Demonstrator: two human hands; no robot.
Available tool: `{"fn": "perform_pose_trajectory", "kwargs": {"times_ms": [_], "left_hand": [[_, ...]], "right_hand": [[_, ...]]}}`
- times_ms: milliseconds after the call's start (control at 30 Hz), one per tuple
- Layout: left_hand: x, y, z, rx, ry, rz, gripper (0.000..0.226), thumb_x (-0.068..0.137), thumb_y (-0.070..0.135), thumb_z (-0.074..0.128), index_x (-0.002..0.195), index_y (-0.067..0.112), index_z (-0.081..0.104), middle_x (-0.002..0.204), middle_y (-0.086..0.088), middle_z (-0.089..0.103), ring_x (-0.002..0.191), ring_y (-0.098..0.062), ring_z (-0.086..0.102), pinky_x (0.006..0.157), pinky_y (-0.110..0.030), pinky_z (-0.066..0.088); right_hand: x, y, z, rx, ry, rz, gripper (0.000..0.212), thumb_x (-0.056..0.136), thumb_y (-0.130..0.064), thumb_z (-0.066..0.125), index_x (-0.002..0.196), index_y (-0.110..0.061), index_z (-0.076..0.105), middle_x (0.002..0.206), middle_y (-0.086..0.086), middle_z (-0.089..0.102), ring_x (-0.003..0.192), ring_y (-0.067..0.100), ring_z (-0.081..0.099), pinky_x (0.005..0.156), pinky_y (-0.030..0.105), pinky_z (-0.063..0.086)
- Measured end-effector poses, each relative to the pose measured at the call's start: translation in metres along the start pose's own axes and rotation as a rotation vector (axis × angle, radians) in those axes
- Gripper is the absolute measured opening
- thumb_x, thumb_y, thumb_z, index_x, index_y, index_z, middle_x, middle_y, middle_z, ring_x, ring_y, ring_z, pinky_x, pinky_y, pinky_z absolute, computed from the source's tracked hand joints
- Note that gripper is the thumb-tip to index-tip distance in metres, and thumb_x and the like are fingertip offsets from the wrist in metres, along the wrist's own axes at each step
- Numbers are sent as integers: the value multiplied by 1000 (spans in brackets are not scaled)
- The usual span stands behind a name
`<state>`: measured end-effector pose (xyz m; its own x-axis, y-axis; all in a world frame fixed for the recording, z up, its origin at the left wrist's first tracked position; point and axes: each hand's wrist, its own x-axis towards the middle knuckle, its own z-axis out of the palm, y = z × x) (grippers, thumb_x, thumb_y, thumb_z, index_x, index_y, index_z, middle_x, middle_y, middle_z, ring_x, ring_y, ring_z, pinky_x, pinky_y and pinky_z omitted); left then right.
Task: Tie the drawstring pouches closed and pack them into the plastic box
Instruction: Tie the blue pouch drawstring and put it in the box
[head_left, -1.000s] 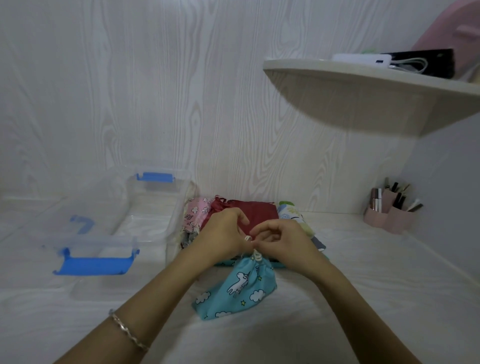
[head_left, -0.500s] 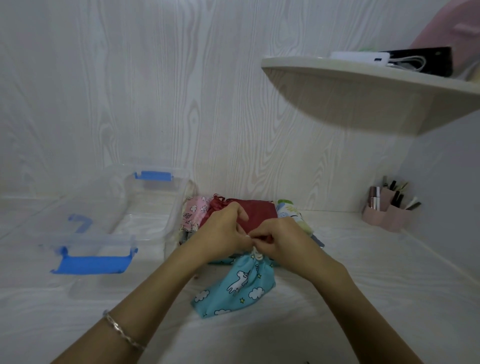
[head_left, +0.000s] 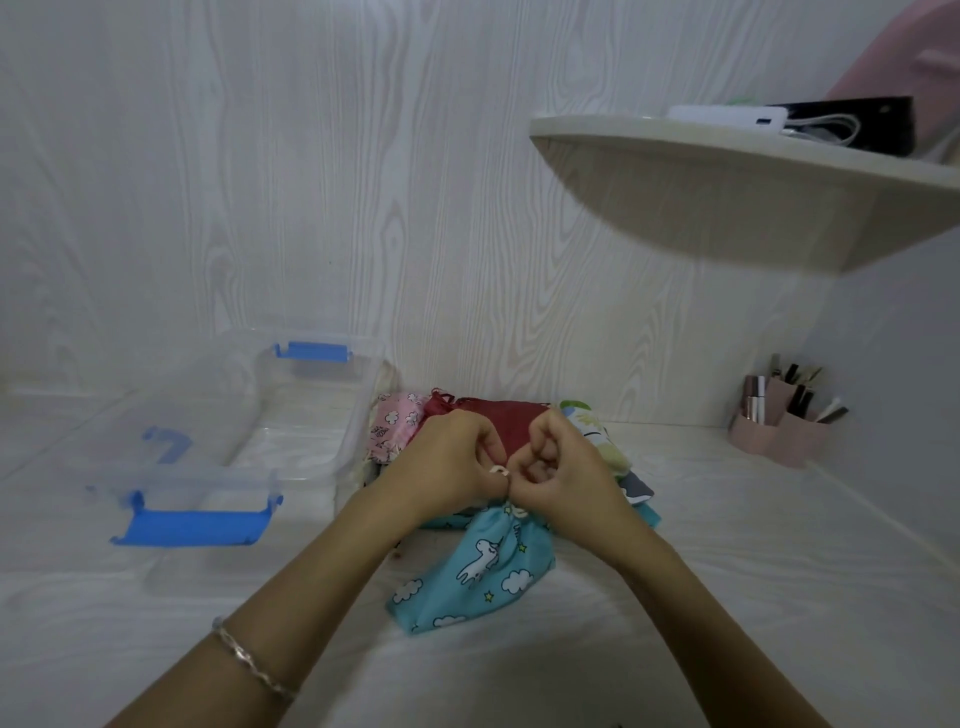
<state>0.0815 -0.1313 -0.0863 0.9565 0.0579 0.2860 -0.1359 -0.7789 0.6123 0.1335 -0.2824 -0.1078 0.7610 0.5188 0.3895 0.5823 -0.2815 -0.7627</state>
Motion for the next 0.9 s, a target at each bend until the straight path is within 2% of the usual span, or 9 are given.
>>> {"fn": "perform_pose_trajectory", "kwargs": {"times_ms": [133,200,300,400,500,567,667,833,900], "left_hand": [[1,2,2,79,49,45,8,76,17,75,79,18,68,75,7,65,69,-5,61,58,-13,47],[2,3,3,156,45,54,6,78,19,73,79,16,68,77,2,66,71,-10,62,60,-19,48],[3,1,5,194,22,70,9,81,21,69,75,16,66,69,4,60,62,-9,55,54,-18,40],[3,-6,6,24,-13,58,21,84,20,66,65,10,61,56,7,50,50,-5,42,50,-17,36],[2,-7,6,-279,-55,-16,27,89,15,61,65,3,62,54,2,47,49,-6,38,49,-17,36],[0,-4,8,-461,-70,-134,27,91,16,59,66,11,66,57,5,54,53,-5,43,52,-16,38],[1,-2,10,-669,-166,-303,30,89,18,55,62,17,66,61,4,55,60,-7,47,65,-25,40],[0,2,10,-893,-250,-467,30,89,23,57,59,20,59,56,5,49,54,-8,42,59,-23,37],[0,3,10,-923,-232,-487,29,89,25,59,60,20,60,55,5,49,55,-8,43,57,-22,38]], "right_hand": [[4,2,1,255,33,194,35,77,7,63,78,-17,38,74,13,64,60,16,51,56,28,44],[4,1,0,365,26,265,38,78,7,67,79,-17,37,68,5,66,49,9,53,46,20,43],[3,2,-3,437,-22,287,41,80,7,69,80,-16,35,59,-1,61,42,5,49,39,16,38],[4,3,-10,507,-67,297,39,84,6,66,80,-15,34,71,9,63,43,6,44,39,17,34],[7,5,-17,602,-107,305,37,86,9,61,78,-15,33,72,8,70,41,7,43,37,17,32],[7,5,-20,595,-125,296,35,87,8,60,78,-14,35,70,6,70,41,7,43,37,18,31],[5,3,-20,517,-124,264,31,88,8,61,78,-13,39,72,6,69,45,8,50,38,18,36],[1,1,-14,180,38,82,15,83,-2,71,85,-14,62,77,2,71,68,13,62,65,25,53],[0,0,-13,68,103,15,14,81,-4,73,83,-18,72,76,-1,72,69,15,65,66,27,56]]}}
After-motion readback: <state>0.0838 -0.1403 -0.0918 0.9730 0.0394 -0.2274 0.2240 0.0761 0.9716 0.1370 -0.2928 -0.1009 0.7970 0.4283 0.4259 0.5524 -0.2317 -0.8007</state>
